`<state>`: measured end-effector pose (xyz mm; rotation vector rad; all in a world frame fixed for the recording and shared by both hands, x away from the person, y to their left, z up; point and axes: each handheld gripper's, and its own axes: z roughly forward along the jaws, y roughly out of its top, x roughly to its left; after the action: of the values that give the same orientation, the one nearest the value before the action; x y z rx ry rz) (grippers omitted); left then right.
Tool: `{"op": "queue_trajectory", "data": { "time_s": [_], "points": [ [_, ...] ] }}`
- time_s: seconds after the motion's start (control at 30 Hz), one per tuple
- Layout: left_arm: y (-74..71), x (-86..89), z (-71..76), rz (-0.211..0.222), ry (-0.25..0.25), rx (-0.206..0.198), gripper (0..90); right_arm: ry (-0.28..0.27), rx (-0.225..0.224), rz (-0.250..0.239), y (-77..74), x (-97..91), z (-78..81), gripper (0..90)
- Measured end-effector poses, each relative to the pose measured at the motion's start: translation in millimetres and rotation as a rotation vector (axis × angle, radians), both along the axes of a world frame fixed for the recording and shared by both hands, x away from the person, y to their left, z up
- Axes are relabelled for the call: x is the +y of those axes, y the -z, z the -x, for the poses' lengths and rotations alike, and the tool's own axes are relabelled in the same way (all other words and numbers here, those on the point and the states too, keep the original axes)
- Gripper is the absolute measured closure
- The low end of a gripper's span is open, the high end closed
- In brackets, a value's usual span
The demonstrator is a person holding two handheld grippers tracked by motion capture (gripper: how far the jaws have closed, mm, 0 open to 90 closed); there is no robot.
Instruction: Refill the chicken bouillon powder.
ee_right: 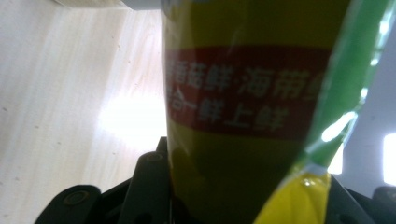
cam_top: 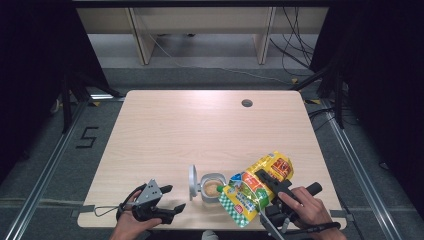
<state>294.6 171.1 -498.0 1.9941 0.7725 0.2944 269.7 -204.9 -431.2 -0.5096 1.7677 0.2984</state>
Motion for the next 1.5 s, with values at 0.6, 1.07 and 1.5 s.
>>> {"op": "queue_trajectory", "data": {
  "time_s": [0.6, 1.07, 1.5],
  "points": [
    [0.1, -1.2, 0.5, 0.012, -0.011, -0.010, 22.6, 0.045, 0.245, -0.274, 12.8, -15.5, -18.5, 68.1],
    [-1.3, -0.7, 1.3, 0.014, 0.000, -0.005, 22.6, 0.036, 0.513, -0.578, 29.0, -29.4, -42.9, 71.6],
    [-1.0, -1.2, 0.9, 0.009, 0.001, -0.011, 22.6, 0.023, 0.719, -0.878, 42.1, -43.5, -71.1, 75.2]
  ]
}}
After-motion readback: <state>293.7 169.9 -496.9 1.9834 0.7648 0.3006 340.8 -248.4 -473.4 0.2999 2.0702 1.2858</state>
